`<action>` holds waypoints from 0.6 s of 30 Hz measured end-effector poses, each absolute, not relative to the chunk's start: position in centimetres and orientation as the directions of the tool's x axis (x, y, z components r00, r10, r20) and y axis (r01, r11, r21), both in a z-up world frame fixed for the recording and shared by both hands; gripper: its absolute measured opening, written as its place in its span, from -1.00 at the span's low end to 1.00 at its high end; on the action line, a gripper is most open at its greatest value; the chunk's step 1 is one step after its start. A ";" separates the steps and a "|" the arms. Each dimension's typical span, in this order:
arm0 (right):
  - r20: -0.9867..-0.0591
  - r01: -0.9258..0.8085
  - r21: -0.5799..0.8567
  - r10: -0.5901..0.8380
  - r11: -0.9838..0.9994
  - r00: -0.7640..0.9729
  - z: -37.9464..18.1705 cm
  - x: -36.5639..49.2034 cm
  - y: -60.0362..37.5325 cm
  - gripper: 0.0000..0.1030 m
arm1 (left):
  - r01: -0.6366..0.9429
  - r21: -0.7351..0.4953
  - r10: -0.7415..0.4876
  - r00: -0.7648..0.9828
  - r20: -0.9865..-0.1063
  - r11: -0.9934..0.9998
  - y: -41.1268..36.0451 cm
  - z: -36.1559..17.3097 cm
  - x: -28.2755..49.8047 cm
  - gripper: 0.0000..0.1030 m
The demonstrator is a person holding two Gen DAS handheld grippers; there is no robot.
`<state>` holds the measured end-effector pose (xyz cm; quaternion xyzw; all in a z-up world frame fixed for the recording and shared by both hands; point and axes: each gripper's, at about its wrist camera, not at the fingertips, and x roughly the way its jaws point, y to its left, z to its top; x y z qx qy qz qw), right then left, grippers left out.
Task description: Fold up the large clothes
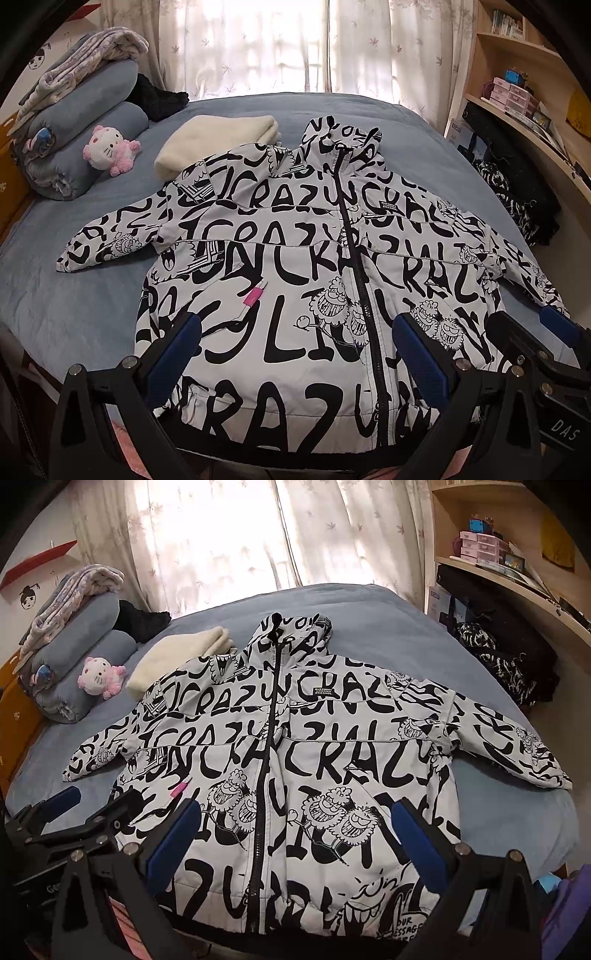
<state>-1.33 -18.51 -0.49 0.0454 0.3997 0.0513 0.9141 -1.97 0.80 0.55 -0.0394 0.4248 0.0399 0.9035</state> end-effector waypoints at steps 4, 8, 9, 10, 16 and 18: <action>-0.730 -0.054 0.132 0.134 0.990 0.670 -0.7 -1.3 -18.6 1.00 | -0.106 -0.042 0.036 0.638 -0.769 0.993 0.8 0.5 -2.1 0.98; -0.736 -0.050 0.150 0.145 0.987 0.661 -0.9 -1.2 -18.8 1.00 | -0.106 -0.045 0.034 0.638 -0.769 0.993 0.7 0.3 -2.3 0.98; -0.735 -0.051 0.147 0.144 0.988 0.663 -0.8 -1.2 -18.8 1.00 | -0.107 -0.042 0.036 0.638 -0.769 0.993 0.6 0.3 -2.3 0.98; -0.735 -0.050 0.145 0.141 0.988 0.663 -0.9 -1.2 -18.7 1.00 | -0.109 -0.040 0.039 0.637 -0.770 0.993 0.7 0.2 -2.3 0.98; -0.736 -0.038 0.117 0.113 0.992 0.668 -0.7 -1.2 -18.4 1.00 | -0.113 -0.038 0.043 0.634 -0.772 0.993 0.5 0.0 -2.5 0.98; -0.736 -0.040 0.119 0.115 0.992 0.667 -0.7 -1.1 -18.4 1.00 | -0.112 -0.038 0.042 0.634 -0.772 0.993 0.5 -0.1 -2.5 0.98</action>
